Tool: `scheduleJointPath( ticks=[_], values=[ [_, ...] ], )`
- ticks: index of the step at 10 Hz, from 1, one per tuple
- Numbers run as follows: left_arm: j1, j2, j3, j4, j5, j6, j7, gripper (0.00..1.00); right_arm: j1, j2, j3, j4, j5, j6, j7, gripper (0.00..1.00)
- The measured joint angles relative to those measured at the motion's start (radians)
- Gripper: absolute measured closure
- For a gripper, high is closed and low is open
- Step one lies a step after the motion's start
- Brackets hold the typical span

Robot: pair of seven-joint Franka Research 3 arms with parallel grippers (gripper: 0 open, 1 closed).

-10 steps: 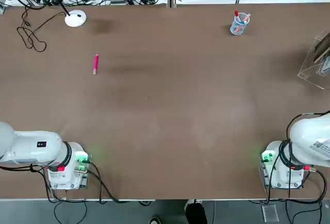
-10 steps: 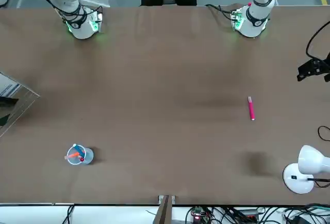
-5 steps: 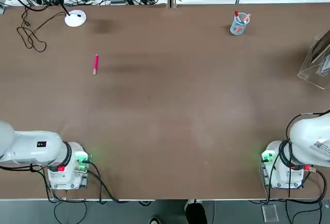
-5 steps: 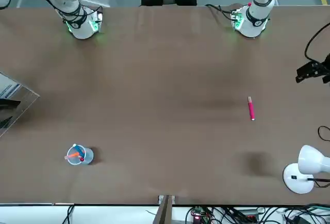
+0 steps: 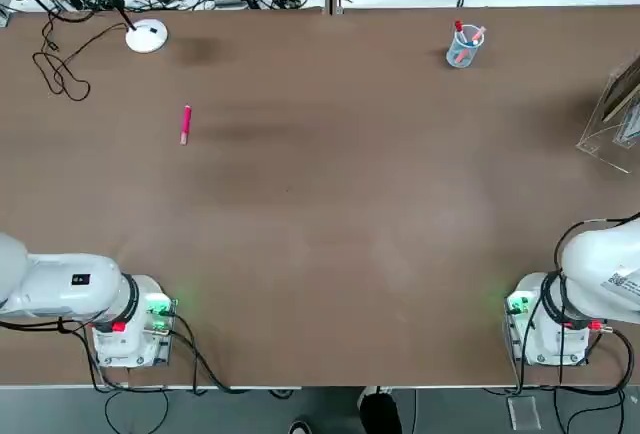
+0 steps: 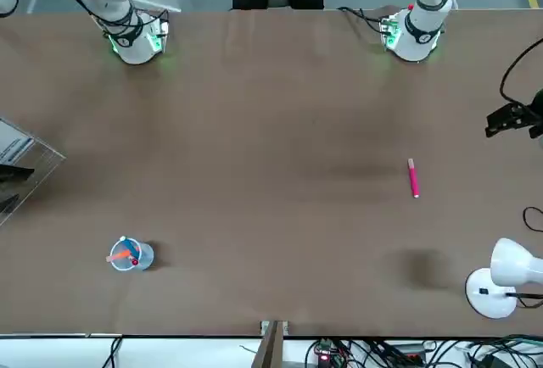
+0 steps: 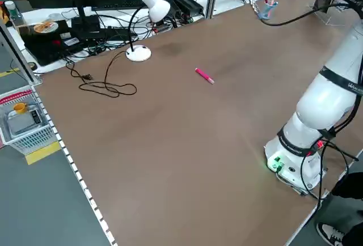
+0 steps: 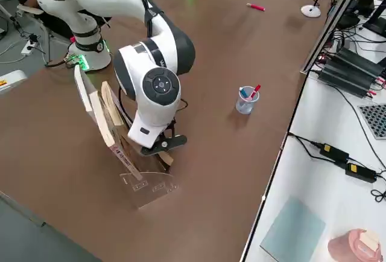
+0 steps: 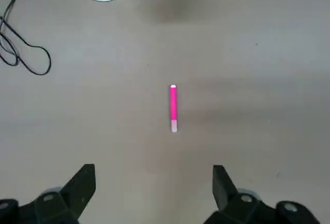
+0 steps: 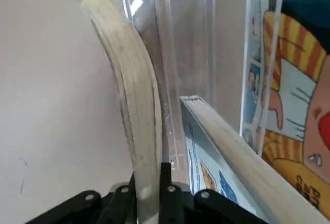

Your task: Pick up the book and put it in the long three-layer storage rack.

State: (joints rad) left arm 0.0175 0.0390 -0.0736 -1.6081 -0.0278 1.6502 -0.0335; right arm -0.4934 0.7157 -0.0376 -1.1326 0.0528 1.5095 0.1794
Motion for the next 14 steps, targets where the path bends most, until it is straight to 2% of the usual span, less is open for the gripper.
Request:
scheduleJointPath(
  ticks=[14],
  values=[
    [0.007, -0.009, 0.000, 0.033, 0.000, -0.031, 0.000, 0.00, 0.010, 0.001, 0.002, -0.003, 0.000, 0.022, 0.014, 0.85]
  ],
)
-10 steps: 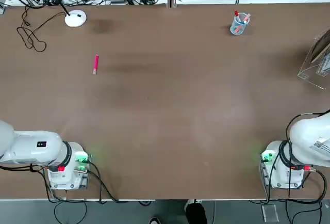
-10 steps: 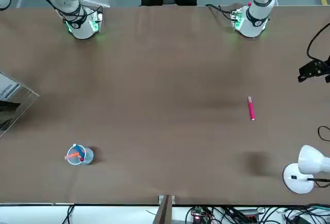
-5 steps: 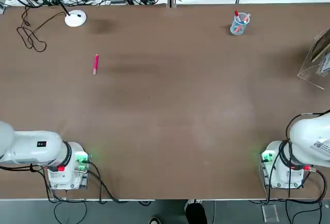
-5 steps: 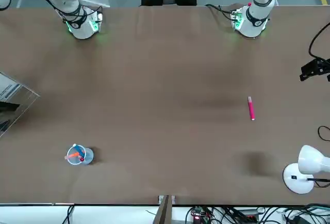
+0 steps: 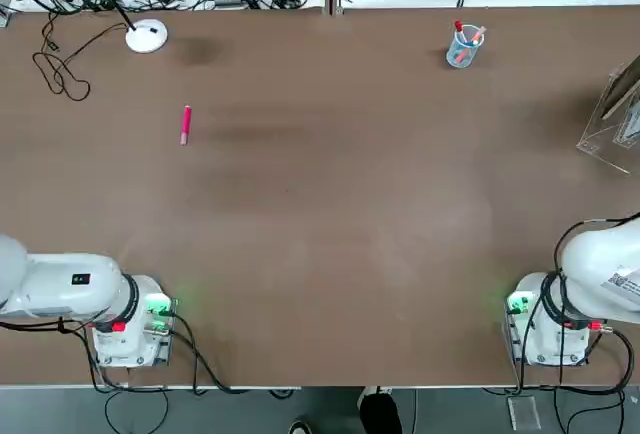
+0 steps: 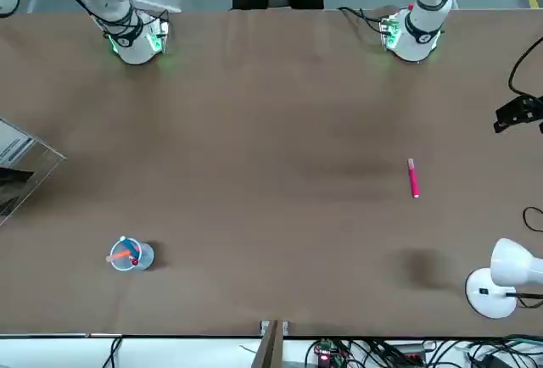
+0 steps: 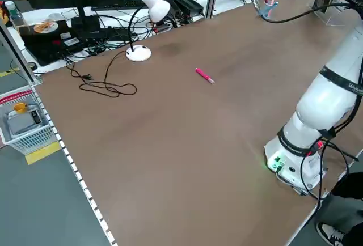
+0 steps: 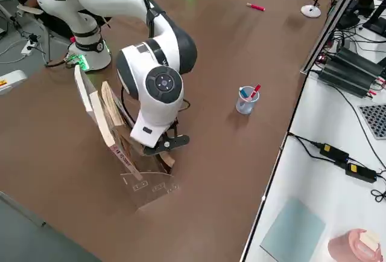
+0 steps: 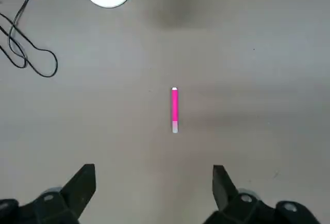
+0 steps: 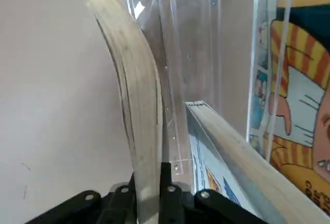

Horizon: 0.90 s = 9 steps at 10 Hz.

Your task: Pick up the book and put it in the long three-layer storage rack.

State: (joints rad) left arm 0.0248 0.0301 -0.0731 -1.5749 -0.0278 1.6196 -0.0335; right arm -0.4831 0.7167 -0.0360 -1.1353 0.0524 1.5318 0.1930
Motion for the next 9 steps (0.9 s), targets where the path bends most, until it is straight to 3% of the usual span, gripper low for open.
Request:
scheduleJointPath(
  ticks=[9],
  values=[
    [0.000, 0.000, 0.000, 0.001, 0.000, -0.002, 0.000, 0.00, -0.008, -0.008, -0.001, -0.022, 0.019, 0.029, 0.004, 0.85]
  ],
)
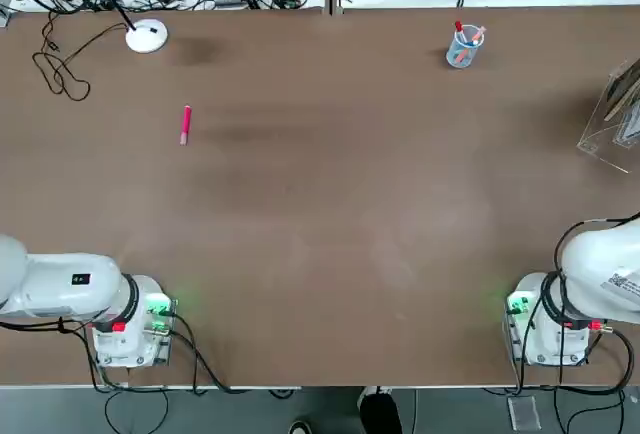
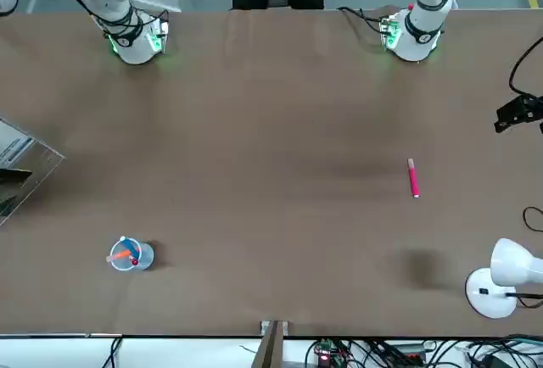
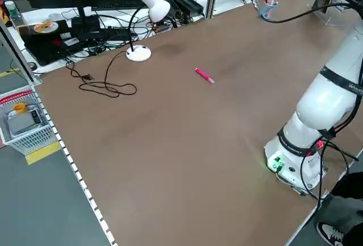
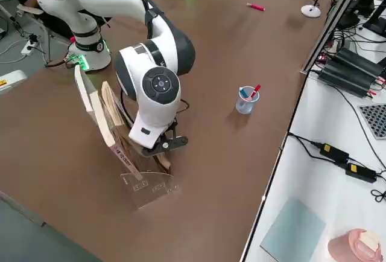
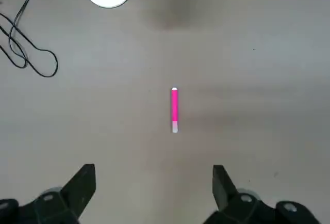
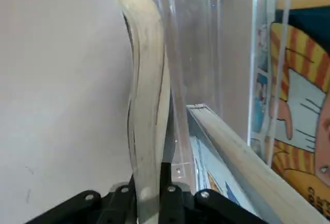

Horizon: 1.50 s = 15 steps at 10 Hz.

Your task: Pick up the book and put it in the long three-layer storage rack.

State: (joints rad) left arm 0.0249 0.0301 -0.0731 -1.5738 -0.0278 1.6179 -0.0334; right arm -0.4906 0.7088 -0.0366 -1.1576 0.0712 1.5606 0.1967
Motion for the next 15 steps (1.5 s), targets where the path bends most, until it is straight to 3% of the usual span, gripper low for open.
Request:
scheduleJointPath(
  ticks=[14, 15],
  values=[
    [0.001, 0.000, 0.000, 0.000, 0.000, 0.000, 0.001, 0.00, 0.001, 0.001, 0.005, -0.013, 0.029, -0.051, 0.021, 0.85],
    [0.002, 0.000, 0.000, 0.000, 0.000, 0.000, 0.002, 0.00, 0.001, 0.001, 0.005, -0.017, 0.030, -0.057, 0.021, 0.80]
  ],
)
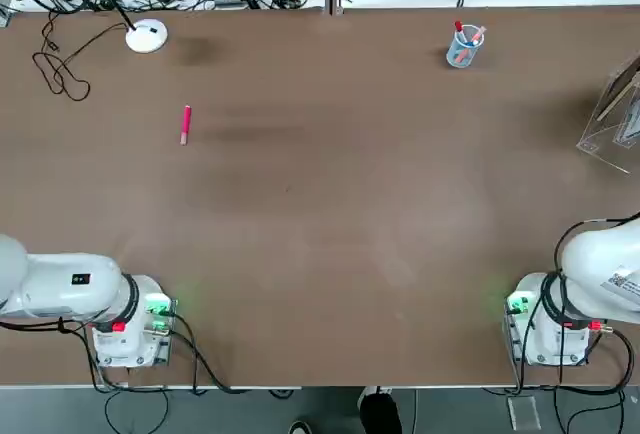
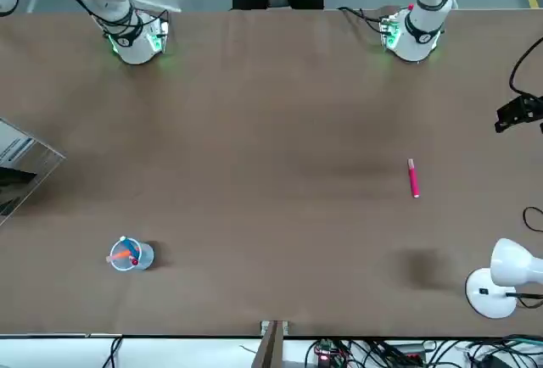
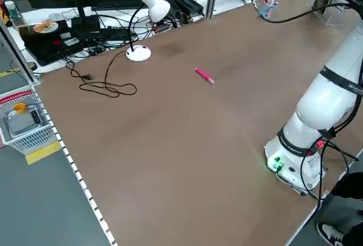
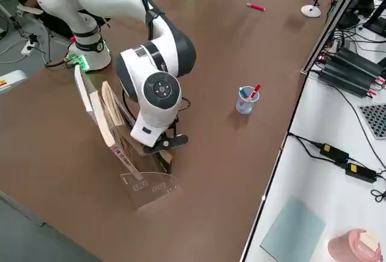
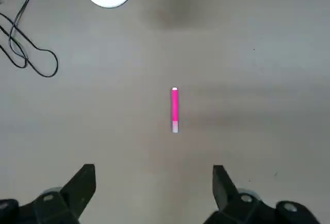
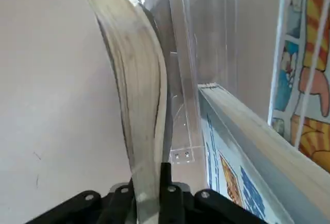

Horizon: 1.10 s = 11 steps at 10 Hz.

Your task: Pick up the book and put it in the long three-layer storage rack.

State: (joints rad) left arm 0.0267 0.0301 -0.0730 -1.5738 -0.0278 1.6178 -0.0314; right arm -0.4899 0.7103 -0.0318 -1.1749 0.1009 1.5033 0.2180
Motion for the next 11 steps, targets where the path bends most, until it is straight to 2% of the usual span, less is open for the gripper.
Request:
scheduleJointPath(
  ticks=[3, 4, 7, 8, 9, 11],
  values=[
    [0.001, 0.000, 0.000, 0.000, 0.000, 0.000, 0.003, 0.00, 0.000, 0.012, 0.002, -0.014, 0.001, 0.002, -0.001, 0.56],
    [0.001, 0.000, 0.000, 0.000, 0.000, 0.000, 0.003, 0.00, 0.001, 0.013, 0.002, -0.015, 0.001, 0.002, -0.001, 0.42],
    [0.001, 0.000, 0.000, 0.000, 0.000, 0.000, 0.004, 0.00, 0.002, 0.013, 0.004, -0.009, 0.003, -0.004, 0.000, 0.16],
    [0.001, 0.000, 0.000, 0.000, 0.000, 0.000, 0.004, 0.00, 0.002, 0.012, 0.005, 0.001, 0.003, -0.012, 0.000, 0.03],
    [0.001, 0.000, 0.000, 0.001, 0.000, 0.000, 0.005, 0.00, 0.003, 0.011, 0.006, 0.011, 0.003, -0.022, 0.000, 0.00],
    [0.001, 0.000, 0.000, 0.002, 0.000, 0.000, 0.005, 0.00, 0.003, 0.009, 0.009, 0.031, 0.003, -0.041, 0.000, 0.00]
  ],
)
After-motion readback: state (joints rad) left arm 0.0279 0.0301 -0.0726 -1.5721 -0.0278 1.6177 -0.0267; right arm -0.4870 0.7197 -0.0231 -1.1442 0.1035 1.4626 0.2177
